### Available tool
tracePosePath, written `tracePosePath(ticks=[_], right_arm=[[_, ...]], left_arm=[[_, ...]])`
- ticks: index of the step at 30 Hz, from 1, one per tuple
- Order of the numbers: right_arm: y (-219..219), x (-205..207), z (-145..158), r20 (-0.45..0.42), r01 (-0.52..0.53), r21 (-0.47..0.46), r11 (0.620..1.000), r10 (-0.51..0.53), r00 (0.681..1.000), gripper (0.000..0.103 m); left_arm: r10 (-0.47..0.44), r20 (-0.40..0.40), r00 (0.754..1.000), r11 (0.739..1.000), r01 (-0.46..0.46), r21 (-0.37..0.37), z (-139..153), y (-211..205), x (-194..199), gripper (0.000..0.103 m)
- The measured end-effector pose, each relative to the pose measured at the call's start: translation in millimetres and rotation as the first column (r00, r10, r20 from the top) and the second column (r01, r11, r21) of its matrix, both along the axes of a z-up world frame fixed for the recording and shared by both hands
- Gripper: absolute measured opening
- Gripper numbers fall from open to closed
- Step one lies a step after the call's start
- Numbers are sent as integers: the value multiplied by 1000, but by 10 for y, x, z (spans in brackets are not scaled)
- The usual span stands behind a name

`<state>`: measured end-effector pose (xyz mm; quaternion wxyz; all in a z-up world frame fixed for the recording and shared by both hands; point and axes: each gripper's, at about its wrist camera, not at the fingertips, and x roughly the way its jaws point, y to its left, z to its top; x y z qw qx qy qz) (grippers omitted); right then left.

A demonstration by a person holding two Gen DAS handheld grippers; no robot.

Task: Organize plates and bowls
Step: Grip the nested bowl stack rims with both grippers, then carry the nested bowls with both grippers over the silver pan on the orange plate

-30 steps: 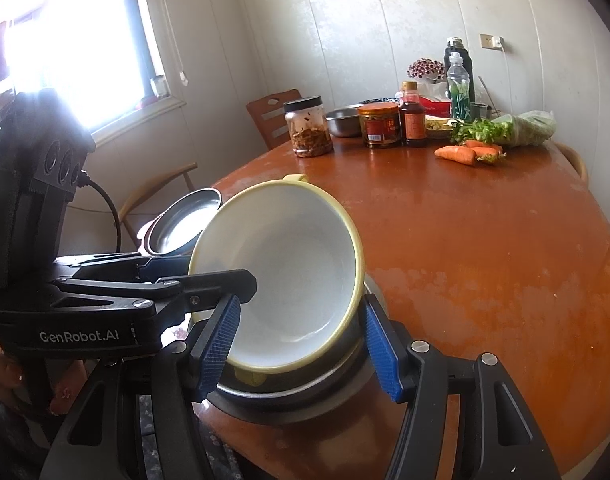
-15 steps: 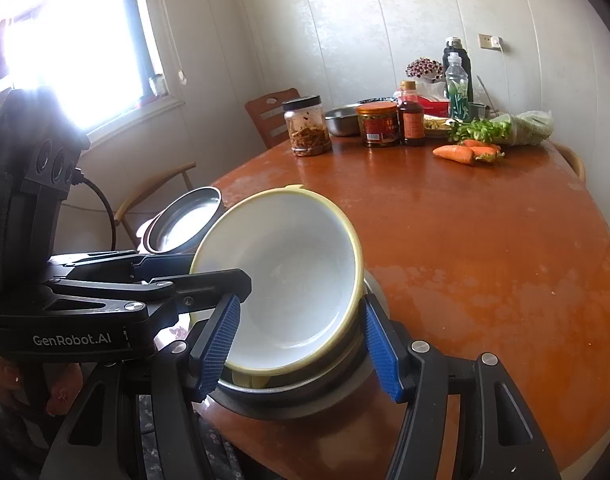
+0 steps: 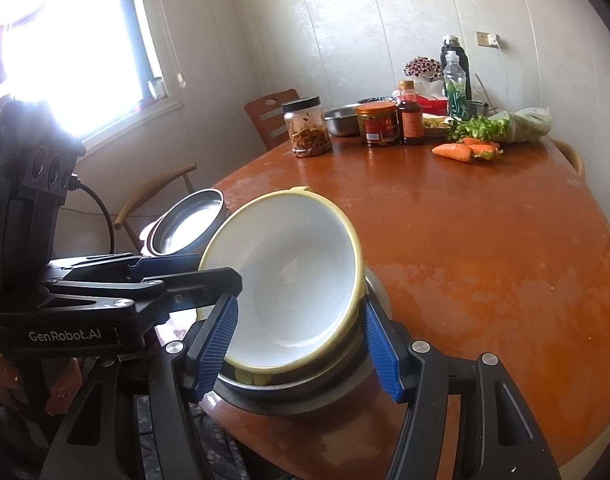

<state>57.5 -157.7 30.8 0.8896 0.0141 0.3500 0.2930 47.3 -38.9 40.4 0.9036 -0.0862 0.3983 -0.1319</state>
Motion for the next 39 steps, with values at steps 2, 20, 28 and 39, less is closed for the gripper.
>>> tracePosePath(ticks=[2, 20, 28, 39], right_arm=[[-26, -6, 24, -2, 1, 21, 1000, -1, 1000, 66], [-115, 91, -240, -143, 77, 33, 997, -71, 987, 78], [-118, 140, -408, -246, 72, 93, 993, -47, 968, 77], [23, 152, -293, -182, 55, 61, 997, -43, 982, 77]], left_arm=[[12, 3, 1000, 1000, -12, 5, 19, 30, -16, 52], [39, -126, 991, 999, -42, -21, -332, 188, 203, 68], [-9, -186, 982, 997, -7, -81, -539, 128, 319, 64], [10, -142, 990, 997, -21, -80, -412, 191, 285, 60]])
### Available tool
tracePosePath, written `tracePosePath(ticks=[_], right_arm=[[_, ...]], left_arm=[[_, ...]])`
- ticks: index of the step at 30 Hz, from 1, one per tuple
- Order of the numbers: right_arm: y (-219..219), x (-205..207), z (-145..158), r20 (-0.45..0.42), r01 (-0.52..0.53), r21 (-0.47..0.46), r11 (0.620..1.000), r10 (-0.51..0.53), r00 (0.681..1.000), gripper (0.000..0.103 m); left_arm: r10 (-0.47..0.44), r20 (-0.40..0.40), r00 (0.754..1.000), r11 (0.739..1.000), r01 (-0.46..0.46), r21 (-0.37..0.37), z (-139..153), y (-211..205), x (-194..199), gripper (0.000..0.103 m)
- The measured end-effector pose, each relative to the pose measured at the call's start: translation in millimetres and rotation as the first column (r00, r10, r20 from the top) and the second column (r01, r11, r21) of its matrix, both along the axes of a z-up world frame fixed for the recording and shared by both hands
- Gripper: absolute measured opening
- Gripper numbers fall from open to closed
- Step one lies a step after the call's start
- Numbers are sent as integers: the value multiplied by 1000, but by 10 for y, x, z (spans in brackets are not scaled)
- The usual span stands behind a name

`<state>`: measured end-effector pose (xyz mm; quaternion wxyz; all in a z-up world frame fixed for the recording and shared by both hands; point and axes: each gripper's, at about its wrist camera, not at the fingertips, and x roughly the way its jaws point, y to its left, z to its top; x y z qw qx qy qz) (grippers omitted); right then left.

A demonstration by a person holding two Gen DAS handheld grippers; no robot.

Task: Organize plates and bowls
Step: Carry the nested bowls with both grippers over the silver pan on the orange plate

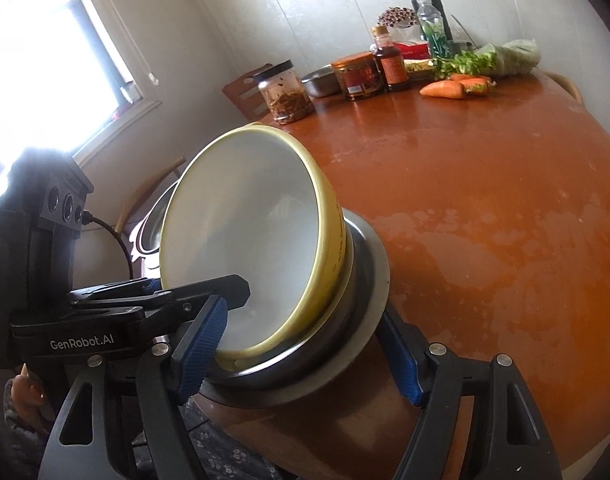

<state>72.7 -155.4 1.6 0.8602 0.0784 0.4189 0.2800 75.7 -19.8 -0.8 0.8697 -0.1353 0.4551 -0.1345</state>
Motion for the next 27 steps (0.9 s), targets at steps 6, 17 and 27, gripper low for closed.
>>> tracePosePath(ticks=[6, 17, 27], right_arm=[[191, 72, 136, 32, -39, 16, 999, 38, 999, 77], [1088, 345, 440, 107, -189, 22, 982, 186, 977, 77], [1940, 640, 462, 137, -297, 17, 955, 292, 947, 77]], left_arm=[[41, 29, 999, 999, -41, 1, 189, 245, -54, 60], [166, 81, 983, 985, -169, 32, 526, 1081, -104, 60], [259, 87, 962, 964, -263, 33, 558, 1784, -4, 60]])
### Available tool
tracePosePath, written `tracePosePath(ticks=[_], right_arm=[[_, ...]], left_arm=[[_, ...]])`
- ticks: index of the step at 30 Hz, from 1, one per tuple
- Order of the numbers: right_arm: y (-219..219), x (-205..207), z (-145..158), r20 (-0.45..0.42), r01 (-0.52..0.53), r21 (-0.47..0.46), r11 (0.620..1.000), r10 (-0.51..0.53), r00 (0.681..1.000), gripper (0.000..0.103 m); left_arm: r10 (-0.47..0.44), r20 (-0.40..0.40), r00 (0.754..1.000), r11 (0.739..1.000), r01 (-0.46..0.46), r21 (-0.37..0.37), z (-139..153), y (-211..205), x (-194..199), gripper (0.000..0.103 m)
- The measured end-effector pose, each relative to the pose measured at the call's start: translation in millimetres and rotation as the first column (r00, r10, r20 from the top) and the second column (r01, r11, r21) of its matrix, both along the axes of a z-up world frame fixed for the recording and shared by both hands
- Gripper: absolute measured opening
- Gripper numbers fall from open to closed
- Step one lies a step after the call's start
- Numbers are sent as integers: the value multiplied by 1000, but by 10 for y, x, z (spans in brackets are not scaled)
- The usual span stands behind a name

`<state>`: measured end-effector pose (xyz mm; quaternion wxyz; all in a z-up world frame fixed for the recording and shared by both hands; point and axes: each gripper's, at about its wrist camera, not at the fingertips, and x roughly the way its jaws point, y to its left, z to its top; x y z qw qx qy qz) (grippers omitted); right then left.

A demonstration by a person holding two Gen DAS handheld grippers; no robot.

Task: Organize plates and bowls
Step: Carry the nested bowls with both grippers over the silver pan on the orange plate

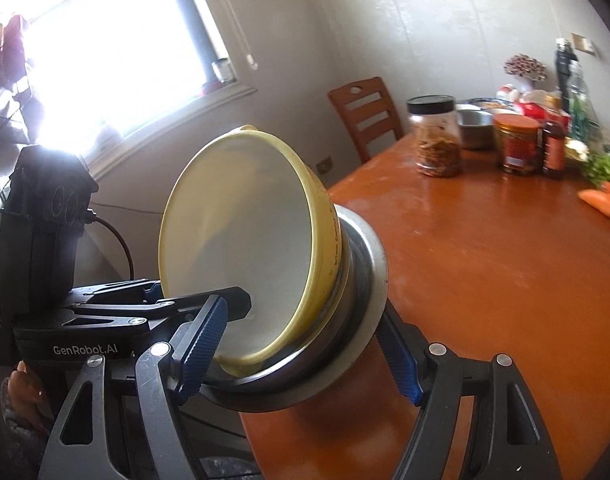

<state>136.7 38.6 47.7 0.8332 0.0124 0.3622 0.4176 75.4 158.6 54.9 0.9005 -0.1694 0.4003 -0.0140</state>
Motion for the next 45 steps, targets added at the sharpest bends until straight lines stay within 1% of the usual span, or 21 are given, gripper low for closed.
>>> tracePosePath(ticks=[6, 10, 15, 31, 37, 43, 45], right_arm=[[305, 160, -137, -19, -21, -27, 999, 20, 1000, 77], [376, 219, -218, -28, -20, -39, 999, 19, 999, 77], [406, 299, -306, -40, -20, -39, 999, 19, 999, 77], [424, 362, -460, -50, -27, -63, 998, 23, 998, 77], [423, 348, -464, -27, -28, -69, 997, 27, 999, 77], [407, 318, -477, -12, -29, -55, 998, 28, 1000, 76], [397, 316, -483, -10, -29, -43, 999, 29, 1000, 76]], left_arm=[[14, -21, 1000, 1000, -15, -22, -144, 239, 81, 60], [12, -24, 1000, 1000, -13, -18, -206, 303, 138, 60], [13, -28, 1000, 1000, -14, -16, -252, 332, 182, 60], [10, -44, 999, 1000, -10, -9, -388, 309, 248, 60], [12, -37, 999, 1000, -12, -7, -404, 306, 250, 60], [19, -34, 999, 1000, -20, -11, -440, 306, 251, 60], [25, -32, 999, 1000, -24, 5, -443, 302, 246, 60]])
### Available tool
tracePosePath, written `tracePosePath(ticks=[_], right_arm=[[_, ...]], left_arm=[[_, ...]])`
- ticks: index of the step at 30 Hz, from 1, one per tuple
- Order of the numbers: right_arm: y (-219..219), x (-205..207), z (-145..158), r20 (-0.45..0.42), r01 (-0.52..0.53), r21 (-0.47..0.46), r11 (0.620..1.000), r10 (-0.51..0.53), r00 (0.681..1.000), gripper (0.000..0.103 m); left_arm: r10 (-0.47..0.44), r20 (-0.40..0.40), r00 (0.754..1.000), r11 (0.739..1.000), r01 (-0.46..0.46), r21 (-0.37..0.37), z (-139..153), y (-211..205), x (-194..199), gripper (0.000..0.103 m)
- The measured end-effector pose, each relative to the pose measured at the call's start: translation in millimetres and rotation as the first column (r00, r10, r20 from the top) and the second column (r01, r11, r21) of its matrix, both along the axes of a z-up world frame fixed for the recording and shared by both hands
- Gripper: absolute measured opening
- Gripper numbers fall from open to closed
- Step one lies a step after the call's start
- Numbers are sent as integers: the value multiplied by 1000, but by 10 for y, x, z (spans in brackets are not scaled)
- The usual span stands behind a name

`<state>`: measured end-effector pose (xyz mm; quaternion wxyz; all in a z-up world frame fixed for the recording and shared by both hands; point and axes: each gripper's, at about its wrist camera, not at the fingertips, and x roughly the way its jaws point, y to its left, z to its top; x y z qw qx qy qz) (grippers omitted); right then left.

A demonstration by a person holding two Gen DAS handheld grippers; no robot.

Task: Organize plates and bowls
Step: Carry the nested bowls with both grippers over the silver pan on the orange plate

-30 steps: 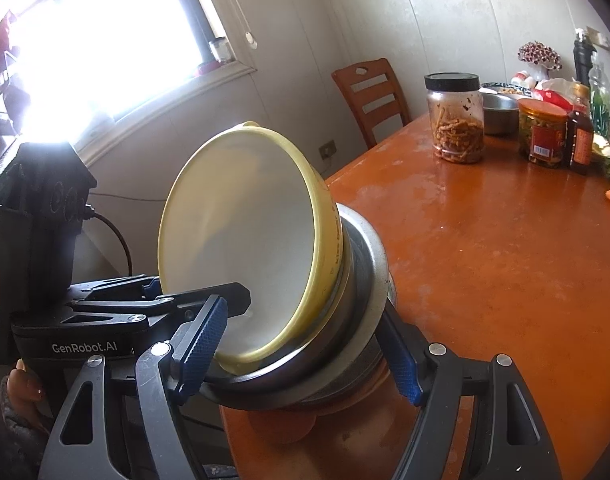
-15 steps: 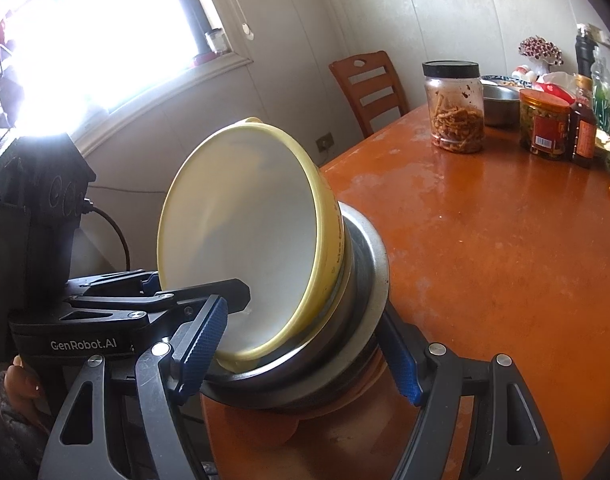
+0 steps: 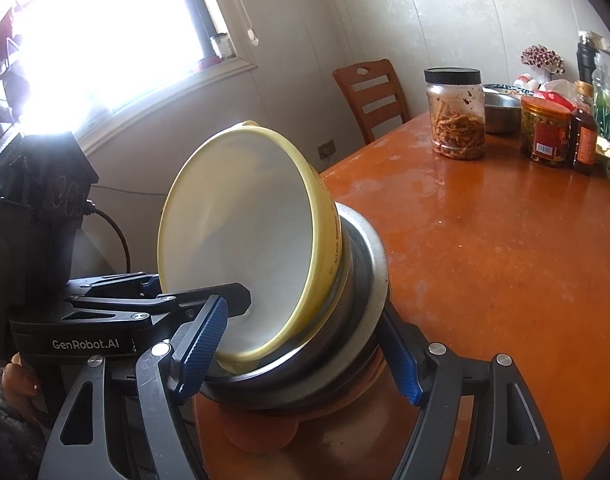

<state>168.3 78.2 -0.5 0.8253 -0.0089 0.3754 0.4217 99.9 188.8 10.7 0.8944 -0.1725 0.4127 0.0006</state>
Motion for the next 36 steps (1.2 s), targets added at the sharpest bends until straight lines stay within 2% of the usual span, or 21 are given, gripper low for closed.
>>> tracePosePath(ticks=[5, 16, 23, 36], right_arm=[[-29, 8, -2, -7, -9, 22, 1000, 10, 1000, 76], [-79, 5, -3, -4, -19, 46, 999, 19, 1000, 76], [-130, -1, -10, 25, 32, 20, 999, -33, 999, 77], [-173, -2, -7, 34, 37, 32, 999, -38, 999, 77]], left_arm=[[17, 3, 1000, 999, -17, 40, 0, -42, -7, 60], [27, 2, 1000, 999, -27, 33, -5, -39, -1, 60], [30, 2, 1000, 999, -30, 38, -15, -40, 0, 61], [43, 15, 999, 998, -44, 43, 28, -29, -47, 61]])
